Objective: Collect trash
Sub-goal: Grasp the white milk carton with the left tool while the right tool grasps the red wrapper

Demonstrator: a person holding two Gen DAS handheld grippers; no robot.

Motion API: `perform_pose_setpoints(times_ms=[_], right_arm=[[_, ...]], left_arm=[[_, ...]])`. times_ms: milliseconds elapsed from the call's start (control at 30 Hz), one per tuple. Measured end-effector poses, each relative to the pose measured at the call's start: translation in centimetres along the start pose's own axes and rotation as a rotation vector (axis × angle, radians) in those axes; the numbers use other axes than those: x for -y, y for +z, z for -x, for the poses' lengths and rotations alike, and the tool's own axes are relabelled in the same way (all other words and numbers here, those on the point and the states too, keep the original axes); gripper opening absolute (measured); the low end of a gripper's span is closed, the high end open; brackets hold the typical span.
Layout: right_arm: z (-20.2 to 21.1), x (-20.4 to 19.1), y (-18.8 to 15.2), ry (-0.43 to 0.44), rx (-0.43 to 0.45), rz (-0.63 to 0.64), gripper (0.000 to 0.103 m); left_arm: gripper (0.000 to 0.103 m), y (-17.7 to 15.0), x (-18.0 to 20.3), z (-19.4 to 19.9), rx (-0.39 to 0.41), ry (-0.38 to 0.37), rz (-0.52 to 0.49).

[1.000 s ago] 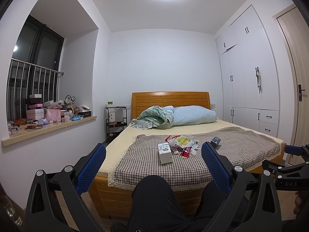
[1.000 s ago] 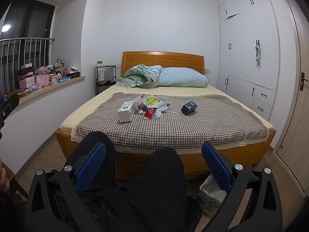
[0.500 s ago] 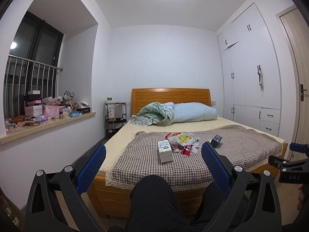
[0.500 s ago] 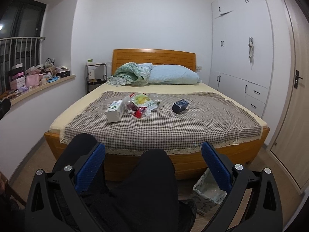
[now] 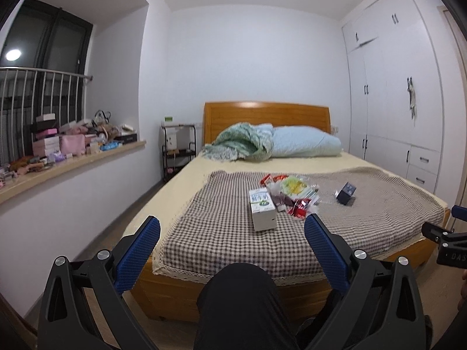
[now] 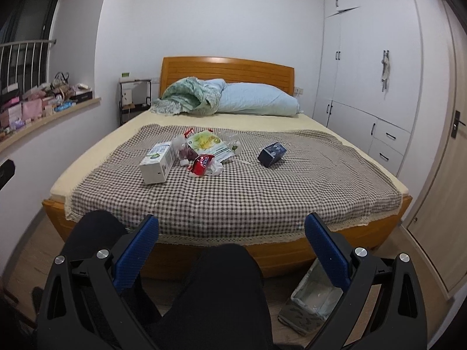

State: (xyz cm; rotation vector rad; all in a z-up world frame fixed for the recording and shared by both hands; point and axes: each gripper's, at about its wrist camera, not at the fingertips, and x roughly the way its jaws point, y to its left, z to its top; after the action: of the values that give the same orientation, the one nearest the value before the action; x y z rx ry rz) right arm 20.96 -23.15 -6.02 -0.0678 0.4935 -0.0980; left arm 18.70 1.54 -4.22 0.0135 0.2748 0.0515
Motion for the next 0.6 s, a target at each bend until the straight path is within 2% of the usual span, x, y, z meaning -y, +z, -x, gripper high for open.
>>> perform_pose_setpoints(times_ms=[200,333,500,600], right_arm=[[-5.9,-0.8,0.8,0.042,-0.051,-0.026,0.096],[-9.9,-1.6,1.5,0.026,-0.063,-0.017,0.096],[-14.5,-1.8,2.3,0.023,-0.083,-0.032,0.096],[-16.9,-1.4,2.7,0.016,-0.1,-0.041,0.096]], left_arm=[[0.096,-0.4,0.4,-8.1,-0.079,-0.051,-0.001],[0.096,-0.1,0.9,-13.6,-0.142,-0.067,-0.003],[0.096,-0.4,1.8,-21.7,-0.277,-0.138,-0.009],[0.096,0.1,2.0,-26.2,-0.319,-0.091,-0.007]])
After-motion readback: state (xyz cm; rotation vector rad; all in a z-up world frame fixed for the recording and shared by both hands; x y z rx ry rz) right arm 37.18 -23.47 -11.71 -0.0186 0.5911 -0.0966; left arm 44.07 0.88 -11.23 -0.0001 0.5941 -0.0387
